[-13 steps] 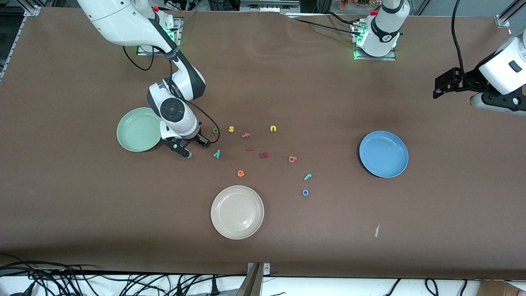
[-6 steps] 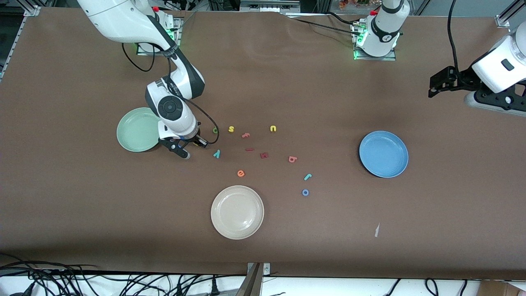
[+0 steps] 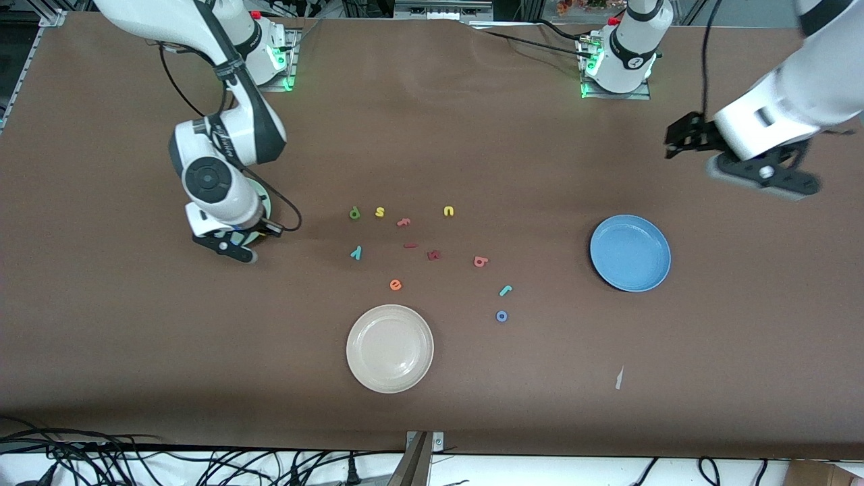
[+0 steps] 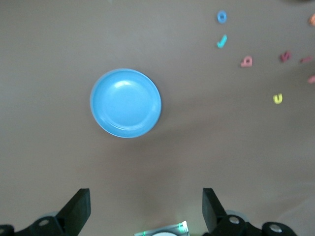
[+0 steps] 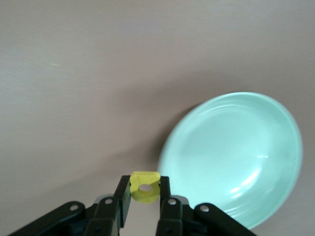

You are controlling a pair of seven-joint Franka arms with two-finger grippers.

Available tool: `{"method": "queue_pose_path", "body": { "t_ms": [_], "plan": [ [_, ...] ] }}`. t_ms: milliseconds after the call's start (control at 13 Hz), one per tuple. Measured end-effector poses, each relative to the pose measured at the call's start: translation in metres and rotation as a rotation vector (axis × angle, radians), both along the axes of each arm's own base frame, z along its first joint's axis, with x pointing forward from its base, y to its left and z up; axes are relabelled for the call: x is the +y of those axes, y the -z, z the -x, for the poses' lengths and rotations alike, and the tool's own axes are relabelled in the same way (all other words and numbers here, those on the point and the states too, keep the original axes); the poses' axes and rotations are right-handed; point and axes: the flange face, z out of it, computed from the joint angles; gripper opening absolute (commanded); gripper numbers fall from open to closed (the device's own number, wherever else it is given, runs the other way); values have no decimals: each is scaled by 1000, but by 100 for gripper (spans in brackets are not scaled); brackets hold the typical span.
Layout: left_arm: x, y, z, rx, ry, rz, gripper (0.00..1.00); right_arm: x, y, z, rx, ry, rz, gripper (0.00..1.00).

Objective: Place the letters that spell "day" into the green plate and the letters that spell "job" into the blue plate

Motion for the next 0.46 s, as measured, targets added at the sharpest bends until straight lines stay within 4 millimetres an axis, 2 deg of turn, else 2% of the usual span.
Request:
{"method": "queue_pose_path", "body": {
  "t_ms": [77, 154, 231, 308, 462],
  "plan": [
    [-10, 17, -6, 27, 9, 15, 100, -23, 8, 9, 7, -19, -2, 18],
    [-14, 29, -10, 45, 10, 24, 100, -44, 18, 18, 8, -30, -6, 47],
    [-15, 36, -12, 60, 12, 33, 100, -63, 29, 28, 6, -34, -9, 94],
    [-17, 42, -11, 75, 19, 51, 100, -77, 39, 37, 11, -33, -10, 100],
    [-32, 55, -13, 68, 24, 123, 100, -86, 47, 45, 20, -30, -10, 100]
  ]
}}
